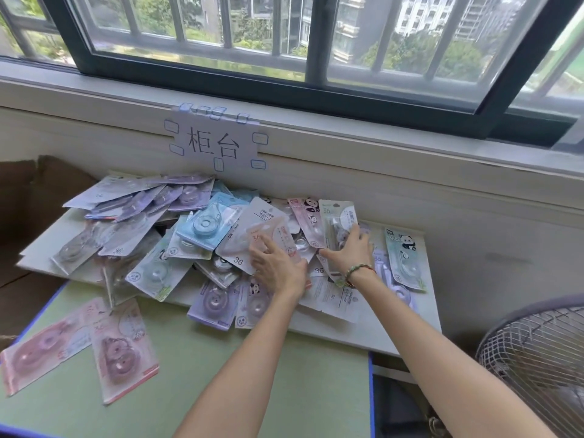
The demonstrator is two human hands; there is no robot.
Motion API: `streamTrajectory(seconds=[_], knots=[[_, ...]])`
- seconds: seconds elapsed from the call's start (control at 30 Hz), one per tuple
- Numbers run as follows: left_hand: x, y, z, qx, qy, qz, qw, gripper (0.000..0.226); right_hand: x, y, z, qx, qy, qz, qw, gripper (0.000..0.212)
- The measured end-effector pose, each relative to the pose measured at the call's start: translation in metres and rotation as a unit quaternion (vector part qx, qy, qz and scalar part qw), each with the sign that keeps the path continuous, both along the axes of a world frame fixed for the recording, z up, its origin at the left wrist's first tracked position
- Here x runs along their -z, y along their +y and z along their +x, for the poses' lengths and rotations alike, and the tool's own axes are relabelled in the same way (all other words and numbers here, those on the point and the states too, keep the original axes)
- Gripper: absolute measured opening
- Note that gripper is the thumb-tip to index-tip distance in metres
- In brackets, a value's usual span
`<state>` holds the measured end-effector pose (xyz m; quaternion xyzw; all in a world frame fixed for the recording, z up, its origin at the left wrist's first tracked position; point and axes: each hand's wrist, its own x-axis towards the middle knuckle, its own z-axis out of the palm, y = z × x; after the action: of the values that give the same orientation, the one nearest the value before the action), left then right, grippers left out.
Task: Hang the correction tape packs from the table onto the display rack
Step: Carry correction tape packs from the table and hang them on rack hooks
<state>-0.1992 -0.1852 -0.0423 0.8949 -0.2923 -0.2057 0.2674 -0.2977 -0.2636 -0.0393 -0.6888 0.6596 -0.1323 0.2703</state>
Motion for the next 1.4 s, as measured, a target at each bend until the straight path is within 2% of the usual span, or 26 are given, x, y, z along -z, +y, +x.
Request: streamTrajectory(seconds=[0.2,0.43,0.7,1.0,1.2,1.4], knots=[[-0.008,0.011,0.006,-0.019,0.077,-0.067,0.995,0.12,-0.009,0.013,-0.004,0.005,-0.012,-0.001,1.0,0.112],[-0.029,0.059,0.026,-0.003,0.057,-0.145,0.988,0.12,-0.027,0.048,-0.004,-0.007,-0.028,-0.026,0.999,0.122],[-0.057,0.127,0.055,0.054,0.056,-0.224,0.971,0.12,-0.063,0.132,0.002,0.007,-0.043,-0.104,0.994,0.121],[-0.065,0.231,0.066,0.186,0.029,-0.238,0.953,0.119,-0.09,0.288,-0.005,0.156,-0.008,-0.176,0.972,0.119],[-0.086,0.284,0.035,0.289,0.041,-0.277,0.915,0.119,-0.117,0.377,-0.045,0.262,0.006,-0.204,0.943,0.119],[-0.112,0.336,-0.046,0.415,0.061,-0.299,0.857,0.117,-0.137,0.481,-0.124,0.398,0.065,-0.226,0.887,0.123]])
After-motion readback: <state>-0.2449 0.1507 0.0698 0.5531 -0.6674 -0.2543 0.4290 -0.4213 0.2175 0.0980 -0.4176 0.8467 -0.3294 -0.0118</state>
